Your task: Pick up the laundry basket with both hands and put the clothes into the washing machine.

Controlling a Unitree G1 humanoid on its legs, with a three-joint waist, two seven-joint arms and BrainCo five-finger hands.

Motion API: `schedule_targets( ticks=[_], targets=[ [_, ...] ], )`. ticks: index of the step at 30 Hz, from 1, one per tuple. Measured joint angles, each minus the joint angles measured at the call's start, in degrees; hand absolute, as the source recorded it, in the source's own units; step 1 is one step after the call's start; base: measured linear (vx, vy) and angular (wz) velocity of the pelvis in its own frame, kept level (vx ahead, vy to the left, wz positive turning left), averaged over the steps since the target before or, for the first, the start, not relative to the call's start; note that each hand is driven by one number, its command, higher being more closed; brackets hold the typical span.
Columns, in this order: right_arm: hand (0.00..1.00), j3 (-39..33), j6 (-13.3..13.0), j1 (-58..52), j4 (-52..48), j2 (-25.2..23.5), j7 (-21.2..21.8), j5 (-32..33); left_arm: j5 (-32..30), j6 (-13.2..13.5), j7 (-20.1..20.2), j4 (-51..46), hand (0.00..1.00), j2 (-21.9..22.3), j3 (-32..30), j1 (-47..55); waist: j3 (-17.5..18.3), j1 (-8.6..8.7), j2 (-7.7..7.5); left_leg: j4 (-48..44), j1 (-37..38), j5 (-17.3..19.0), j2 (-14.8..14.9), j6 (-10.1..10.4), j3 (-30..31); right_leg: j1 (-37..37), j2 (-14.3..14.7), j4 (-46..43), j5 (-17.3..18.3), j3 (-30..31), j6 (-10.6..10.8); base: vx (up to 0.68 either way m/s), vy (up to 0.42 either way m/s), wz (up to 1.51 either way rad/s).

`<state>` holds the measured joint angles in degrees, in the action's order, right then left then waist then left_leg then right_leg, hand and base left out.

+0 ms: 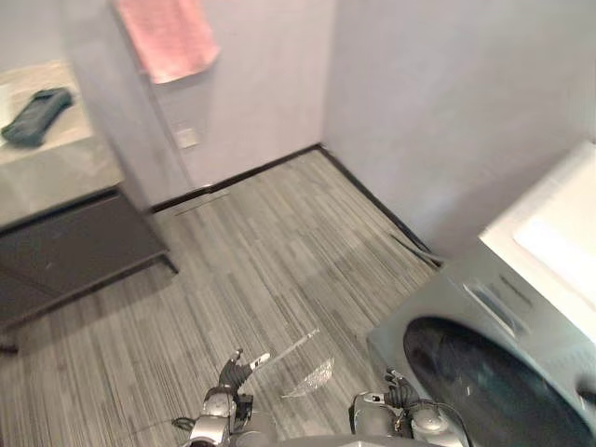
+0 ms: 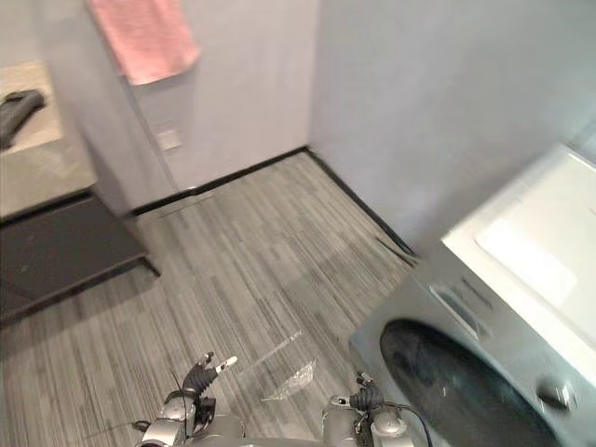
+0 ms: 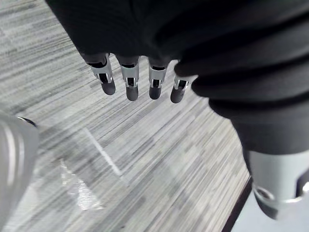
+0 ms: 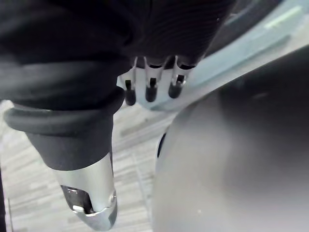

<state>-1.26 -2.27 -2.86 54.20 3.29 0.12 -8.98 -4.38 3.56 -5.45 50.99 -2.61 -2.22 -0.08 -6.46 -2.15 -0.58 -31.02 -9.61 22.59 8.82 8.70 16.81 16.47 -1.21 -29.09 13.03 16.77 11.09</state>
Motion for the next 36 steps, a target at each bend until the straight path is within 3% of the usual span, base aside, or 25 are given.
schedule_targets(
  ticks=[1,3,4,8,10,12,14,16,22,25,28,30,31,32,35,36],
  targets=[
    [0.00,0.1,-0.1,0.1,-0.1,0.7,0.0,0.0,0.3,0.0,-0.1,-0.6,0.00,1.4,-0.7,0.3,0.1,-0.80,0.30,1.4,-0.7,-2.2,1.6,1.0,0.8,-0.1,1.1,-1.2,0.5,-2.0,-0.8,0.16,-0.452,0.81],
    [0.00,0.3,0.0,-0.2,-0.6,1.2,0.1,-0.1,0.2,0.0,-0.1,-0.8,0.00,2.5,-0.8,0.5,0.1,-0.33,-0.18,4.4,-0.7,-5.5,2.6,1.4,1.7,-0.2,1.2,-2.7,2.6,-5.6,-3.0,0.09,-0.410,0.88],
    [0.00,0.6,-0.1,-0.5,-0.7,1.3,0.1,0.0,0.2,0.0,-0.1,-0.8,0.00,2.8,-1.1,0.7,0.4,-0.21,0.39,5.9,-0.5,-6.6,3.7,2.7,3.0,0.0,1.7,-3.7,4.1,-7.8,-4.8,0.08,-0.388,0.83],
    [0.00,1.8,-1.2,-0.7,0.6,1.0,0.1,-0.1,0.3,0.0,-0.4,1.1,0.00,2.8,-8.0,2.0,0.6,-0.13,-0.73,8.1,-1.6,-11.9,6.9,3.9,3.6,-2.2,3.0,-3.6,4.8,-14.4,-7.0,0.00,-0.276,0.76],
    [0.00,1.5,-1.4,-0.6,1.9,0.9,0.1,0.1,1.4,0.2,-1.1,1.9,0.00,2.6,-10.0,2.4,0.6,-0.14,-0.86,9.1,-1.8,-15.3,8.0,2.9,-1.8,-4.7,2.1,-1.4,4.1,-17.3,-8.1,-0.06,-0.155,0.86],
    [0.00,0.4,-1.7,-0.3,3.8,0.4,0.0,0.7,1.6,0.1,-1.1,3.2,0.00,2.3,-12.0,2.6,0.5,-0.11,-0.98,8.9,-2.5,-16.9,9.3,1.2,-13.5,-7.4,0.8,2.1,2.9,-20.8,-9.2,-0.10,-0.079,0.89],
    [0.00,-0.1,-1.7,-0.1,5.2,0.8,0.0,1.7,1.6,0.1,-1.1,4.1,0.00,2.0,-12.0,3.2,1.1,-0.09,-0.21,9.7,-2.6,-16.7,8.4,0.9,-19.0,-9.0,-0.5,4.9,1.8,-23.0,-8.7,-0.12,0.054,0.75],
    [0.00,0.0,-1.7,0.3,6.5,1.4,0.1,1.8,1.6,0.1,-1.1,4.3,0.00,1.4,-12.0,4.7,1.5,-0.36,-0.20,14.2,-2.0,-17.6,6.1,0.2,-19.5,-9.3,-2.0,7.3,0.7,-23.5,-7.7,-0.10,0.124,0.49],
    [0.00,-0.9,-1.3,0.4,7.3,1.0,-0.2,3.9,2.6,0.5,-1.0,5.0,0.00,0.6,-12.2,5.5,2.9,-0.15,-0.84,30.0,-2.5,-28.7,-2.7,-3.6,-16.7,-10.3,-7.3,17.9,-4.9,-26.2,-5.1,-0.01,0.187,0.58],
    [0.00,-1.0,-1.0,0.3,6.5,-0.2,-0.4,4.3,2.8,0.5,-1.0,4.3,0.00,0.7,-11.1,5.1,3.0,-0.39,-1.51,28.9,-4.6,-28.4,-4.8,-4.7,-15.2,-10.2,-9.1,17.9,-4.7,-27.8,-4.3,0.01,0.135,0.46],
    [0.00,-1.3,-0.8,-0.4,3.1,-2.5,-0.4,4.5,2.8,0.5,-0.9,2.2,0.00,0.6,-10.3,5.4,2.2,-0.44,-3.03,22.8,-4.8,-23.4,-6.3,-6.1,-17.4,-10.5,-10.8,14.7,-0.8,-25.5,-4.8,0.01,0.110,-0.02],
    [0.00,-1.2,-0.9,-1.7,0.7,-4.0,-0.4,4.5,2.9,0.6,-0.7,-1.4,0.00,-0.6,-6.4,6.4,2.4,-0.37,-4.87,18.4,-4.5,-20.1,-7.7,-6.9,-19.2,-10.5,-12.9,10.3,1.9,-23.7,-5.2,0.05,0.073,-0.08],
    [0.00,-1.0,-0.9,-1.8,0.4,-4.3,-0.4,4.5,3.2,0.7,-0.8,-3.1,0.00,-0.8,-4.7,6.8,2.3,-0.36,-5.10,17.4,-4.7,-19.3,-7.7,-6.9,-19.3,-10.1,-13.2,9.4,2.4,-23.2,-5.5,0.10,0.038,-0.07],
    [0.00,-0.3,-1.0,-1.9,0.4,-5.0,-0.4,4.6,3.3,2.1,-1.1,-5.8,0.00,-1.4,-1.5,8.1,2.5,-0.28,-5.61,16.4,-5.1,-18.2,-7.9,-7.1,-19.2,-10.0,-13.7,9.2,2.6,-22.8,-5.6,0.09,0.011,-0.09],
    [0.00,1.9,-1.8,-1.7,0.8,-5.6,-1.1,5.9,3.0,4.8,-1.8,-6.6,0.00,-2.2,0.1,7.8,3.4,-0.11,-6.61,16.1,-5.8,-17.4,-7.6,-7.1,-18.8,-10.2,-13.4,11.0,0.2,-23.6,-4.8,0.15,0.003,-0.10],
    [0.00,1.9,-2.0,-1.3,1.4,-5.2,-1.4,6.4,3.0,5.6,-2.2,-6.5,0.00,-2.0,0.6,7.8,3.4,0.18,-6.54,16.1,-5.5,-17.1,-6.6,-7.2,-18.3,-9.8,-12.6,9.0,-2.1,-24.4,-4.8,0.12,-0.019,-0.05]
  ],
)
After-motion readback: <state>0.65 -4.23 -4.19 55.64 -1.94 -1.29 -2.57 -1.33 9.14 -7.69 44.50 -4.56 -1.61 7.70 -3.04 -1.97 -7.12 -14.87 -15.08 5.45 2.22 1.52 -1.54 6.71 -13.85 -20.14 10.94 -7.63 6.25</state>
